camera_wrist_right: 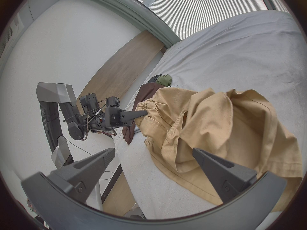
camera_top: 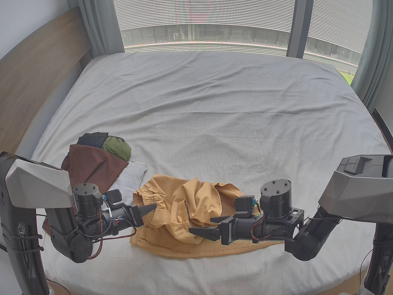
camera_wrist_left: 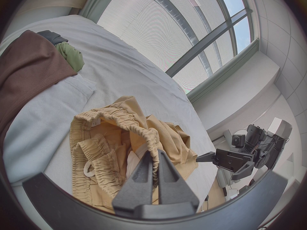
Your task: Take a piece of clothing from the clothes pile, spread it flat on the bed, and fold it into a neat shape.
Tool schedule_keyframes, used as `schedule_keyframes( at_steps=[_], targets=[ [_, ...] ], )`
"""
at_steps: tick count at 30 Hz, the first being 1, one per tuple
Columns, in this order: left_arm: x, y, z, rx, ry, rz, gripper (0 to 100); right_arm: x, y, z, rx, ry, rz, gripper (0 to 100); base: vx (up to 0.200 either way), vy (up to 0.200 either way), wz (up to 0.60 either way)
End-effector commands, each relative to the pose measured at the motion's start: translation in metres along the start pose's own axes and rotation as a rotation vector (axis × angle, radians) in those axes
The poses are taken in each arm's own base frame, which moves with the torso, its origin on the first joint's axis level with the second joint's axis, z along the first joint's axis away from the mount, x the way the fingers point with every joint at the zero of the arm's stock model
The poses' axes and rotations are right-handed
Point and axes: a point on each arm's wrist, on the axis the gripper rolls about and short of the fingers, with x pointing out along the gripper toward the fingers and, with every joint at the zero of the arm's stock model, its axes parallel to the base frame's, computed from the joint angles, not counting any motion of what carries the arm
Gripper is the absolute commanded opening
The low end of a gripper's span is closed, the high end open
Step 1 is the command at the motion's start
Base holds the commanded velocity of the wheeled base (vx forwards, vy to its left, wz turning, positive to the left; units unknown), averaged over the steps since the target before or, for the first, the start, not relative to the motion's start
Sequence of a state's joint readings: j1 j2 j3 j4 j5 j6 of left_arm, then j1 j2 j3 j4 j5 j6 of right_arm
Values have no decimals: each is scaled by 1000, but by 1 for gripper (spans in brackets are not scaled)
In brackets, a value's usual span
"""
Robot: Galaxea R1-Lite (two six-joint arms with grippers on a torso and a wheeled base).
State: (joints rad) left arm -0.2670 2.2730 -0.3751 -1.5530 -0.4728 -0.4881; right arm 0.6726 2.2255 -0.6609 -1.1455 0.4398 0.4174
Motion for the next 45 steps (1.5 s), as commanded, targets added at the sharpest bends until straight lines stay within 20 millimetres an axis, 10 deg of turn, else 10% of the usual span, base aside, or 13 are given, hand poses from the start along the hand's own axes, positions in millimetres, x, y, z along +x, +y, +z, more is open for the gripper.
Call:
schedule_keyframes(
  at_steps=[1, 39, 40, 45],
  targets=[
    [0, 0, 1, 0, -3, 0, 0, 19, -2, 1, -2, 16, 10, 100, 0, 0, 0],
    [-1, 2, 3, -3, -12, 5, 0, 87, -21, -21, 116, 140, -31, 100, 0, 0, 0],
    [-1, 2, 3, -3, -12, 5, 0, 87, -21, -21, 116, 140, -31, 0, 0, 0, 0],
    [0, 3, 2, -3, -11, 6, 0, 88, -21, -20, 114, 122, -28, 0, 0, 0, 0]
  ],
)
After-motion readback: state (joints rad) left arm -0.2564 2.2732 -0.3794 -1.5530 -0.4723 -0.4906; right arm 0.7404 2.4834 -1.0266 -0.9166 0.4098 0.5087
